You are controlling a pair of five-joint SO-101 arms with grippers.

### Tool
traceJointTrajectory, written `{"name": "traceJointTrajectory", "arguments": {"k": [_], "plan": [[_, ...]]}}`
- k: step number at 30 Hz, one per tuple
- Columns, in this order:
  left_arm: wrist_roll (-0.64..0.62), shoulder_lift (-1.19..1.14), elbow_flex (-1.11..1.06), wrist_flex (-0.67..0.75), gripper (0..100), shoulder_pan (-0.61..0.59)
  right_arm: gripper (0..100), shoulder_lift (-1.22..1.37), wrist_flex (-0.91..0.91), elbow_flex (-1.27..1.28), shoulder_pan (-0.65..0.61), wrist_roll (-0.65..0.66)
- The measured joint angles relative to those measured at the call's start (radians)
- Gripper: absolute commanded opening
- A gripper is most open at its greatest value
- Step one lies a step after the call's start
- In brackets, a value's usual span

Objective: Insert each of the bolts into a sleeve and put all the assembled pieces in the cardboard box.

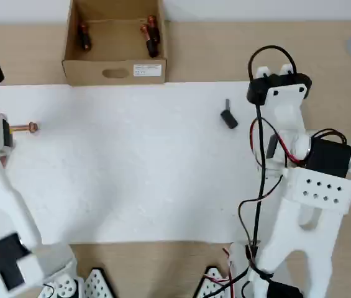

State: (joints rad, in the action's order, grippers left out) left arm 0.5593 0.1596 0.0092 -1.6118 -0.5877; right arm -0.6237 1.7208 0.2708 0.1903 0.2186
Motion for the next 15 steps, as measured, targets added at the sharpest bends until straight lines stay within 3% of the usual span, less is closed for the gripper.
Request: {"name": "traceJointTrajectory", "arguments": {"k": [12,15], "plan": [[0.324,-0.446,0.275,0.0,6,-0.097,1.0,0.0,-0.003,0.046,0.0,0.0],[0.374,-0.546,0.351,0.0,10,-0.101,1.0,0.0,-0.003,0.046,0.0,0.0]]}}
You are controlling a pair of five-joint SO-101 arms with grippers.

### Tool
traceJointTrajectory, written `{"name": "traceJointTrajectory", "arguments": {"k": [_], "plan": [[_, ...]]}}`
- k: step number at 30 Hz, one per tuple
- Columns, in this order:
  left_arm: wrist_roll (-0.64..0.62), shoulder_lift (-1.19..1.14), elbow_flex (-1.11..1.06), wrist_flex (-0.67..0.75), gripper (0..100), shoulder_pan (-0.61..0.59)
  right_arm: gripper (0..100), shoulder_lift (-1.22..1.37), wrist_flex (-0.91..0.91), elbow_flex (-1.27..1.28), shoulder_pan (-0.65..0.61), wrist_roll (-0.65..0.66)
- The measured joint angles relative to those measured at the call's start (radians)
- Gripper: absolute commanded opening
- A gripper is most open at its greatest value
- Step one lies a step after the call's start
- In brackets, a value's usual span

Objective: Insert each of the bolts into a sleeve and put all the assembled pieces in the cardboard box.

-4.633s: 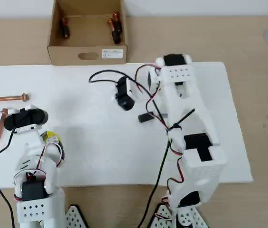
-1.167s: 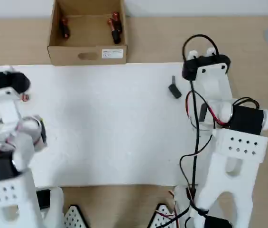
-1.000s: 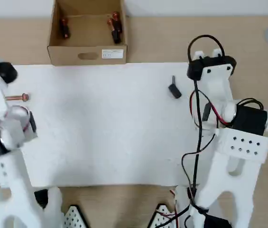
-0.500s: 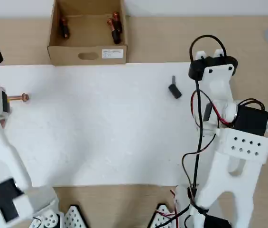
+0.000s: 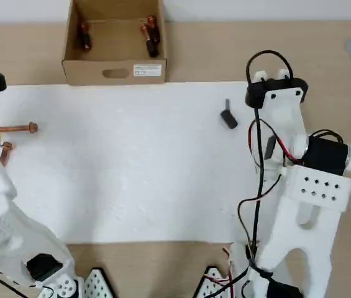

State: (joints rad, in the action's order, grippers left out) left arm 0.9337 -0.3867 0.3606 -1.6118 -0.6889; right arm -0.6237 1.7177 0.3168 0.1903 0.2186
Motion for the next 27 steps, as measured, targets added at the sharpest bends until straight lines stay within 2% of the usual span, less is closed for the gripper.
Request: {"name": "traceJointTrajectory", "arguments": {"k": [10,22,27], "plan": [[0.051,-0.23,0.221,-0.046,11,-0.005,1.0,0.0,0.0,0.0,0.0,0.0],[0.069,-0.331,0.233,-0.048,11,-0.005,1.0,0.0,0.0,0.0,0.0,0.0],[0.068,-0.364,0.236,0.003,11,-0.005,1.0,0.0,0.0,0.0,0.0,0.0]]}}
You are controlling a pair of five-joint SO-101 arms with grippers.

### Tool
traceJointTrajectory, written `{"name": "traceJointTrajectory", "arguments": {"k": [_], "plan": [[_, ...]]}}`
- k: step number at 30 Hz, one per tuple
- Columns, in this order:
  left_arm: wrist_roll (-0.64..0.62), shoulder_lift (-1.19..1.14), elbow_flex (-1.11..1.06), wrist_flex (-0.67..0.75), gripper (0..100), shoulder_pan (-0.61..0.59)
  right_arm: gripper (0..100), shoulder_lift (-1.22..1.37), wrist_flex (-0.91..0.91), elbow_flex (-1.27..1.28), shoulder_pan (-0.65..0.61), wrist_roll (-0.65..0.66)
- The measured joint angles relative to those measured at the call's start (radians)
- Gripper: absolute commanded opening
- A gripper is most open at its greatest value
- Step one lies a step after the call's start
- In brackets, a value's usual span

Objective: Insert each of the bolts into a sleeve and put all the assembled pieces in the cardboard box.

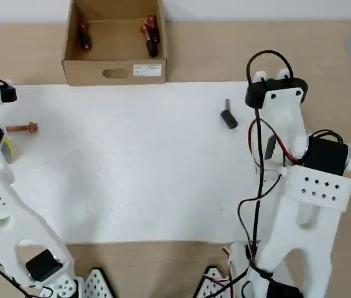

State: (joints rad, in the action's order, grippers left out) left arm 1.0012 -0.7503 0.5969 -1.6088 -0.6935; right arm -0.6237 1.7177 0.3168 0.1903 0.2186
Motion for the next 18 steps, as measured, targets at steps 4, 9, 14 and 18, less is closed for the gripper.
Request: {"name": "traceJointTrajectory", "arguments": {"k": [4,9,14,18], "plan": [[0.002,-0.017,0.012,0.002,11,0.002,1.0,0.0,0.0,0.0,0.0,0.0],[-0.032,-0.018,0.014,0.009,1,0.008,1.0,0.0,0.0,0.0,0.0,0.0],[-0.043,-0.02,0.012,0.011,0,0.038,1.0,0.0,0.0,0.0,0.0,0.0],[-0.071,-0.02,0.012,0.011,0,0.038,1.0,0.0,0.0,0.0,0.0,0.0]]}}
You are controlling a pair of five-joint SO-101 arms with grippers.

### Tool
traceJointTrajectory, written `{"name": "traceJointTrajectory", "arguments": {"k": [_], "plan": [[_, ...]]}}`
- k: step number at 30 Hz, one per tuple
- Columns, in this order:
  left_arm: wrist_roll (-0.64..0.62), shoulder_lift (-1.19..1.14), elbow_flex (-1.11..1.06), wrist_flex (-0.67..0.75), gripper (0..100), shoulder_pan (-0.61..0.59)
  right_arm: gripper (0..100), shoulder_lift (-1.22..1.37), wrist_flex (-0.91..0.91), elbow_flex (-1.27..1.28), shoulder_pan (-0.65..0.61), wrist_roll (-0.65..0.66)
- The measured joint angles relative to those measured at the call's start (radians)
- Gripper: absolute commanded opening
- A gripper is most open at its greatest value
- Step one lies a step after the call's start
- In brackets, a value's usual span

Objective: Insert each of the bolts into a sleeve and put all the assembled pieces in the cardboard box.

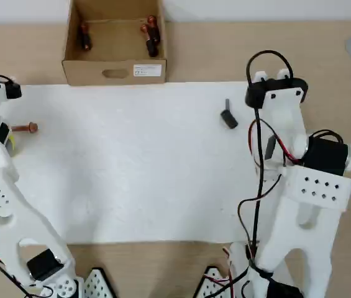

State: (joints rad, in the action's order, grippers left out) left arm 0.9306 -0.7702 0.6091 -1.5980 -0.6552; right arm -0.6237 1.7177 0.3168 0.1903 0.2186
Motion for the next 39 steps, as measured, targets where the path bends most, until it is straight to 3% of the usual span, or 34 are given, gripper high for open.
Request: {"name": "traceJointTrajectory", "arguments": {"k": [6,12,18,22,30,39], "plan": [[-0.023,0.0,0.008,-0.002,0,0.0,1.0,0.0,0.0,0.0,0.0,0.0],[-0.032,0.008,0.121,-0.112,0,0.008,1.0,0.0,0.038,-0.115,-0.003,0.026],[-0.23,0.161,0.184,-0.141,0,0.008,1.0,0.0,0.046,-0.222,-0.006,0.06],[-0.292,0.313,0.176,-0.141,0,0.008,1.0,-0.009,0.046,-0.25,-0.006,0.061],[-0.361,0.701,-0.06,-0.147,0,0.041,0.9,-0.207,0.049,-0.247,-0.006,0.11],[-0.473,1.163,-0.459,-0.144,0,0.153,0.9,-0.463,0.049,-0.061,-0.008,0.132]]}}
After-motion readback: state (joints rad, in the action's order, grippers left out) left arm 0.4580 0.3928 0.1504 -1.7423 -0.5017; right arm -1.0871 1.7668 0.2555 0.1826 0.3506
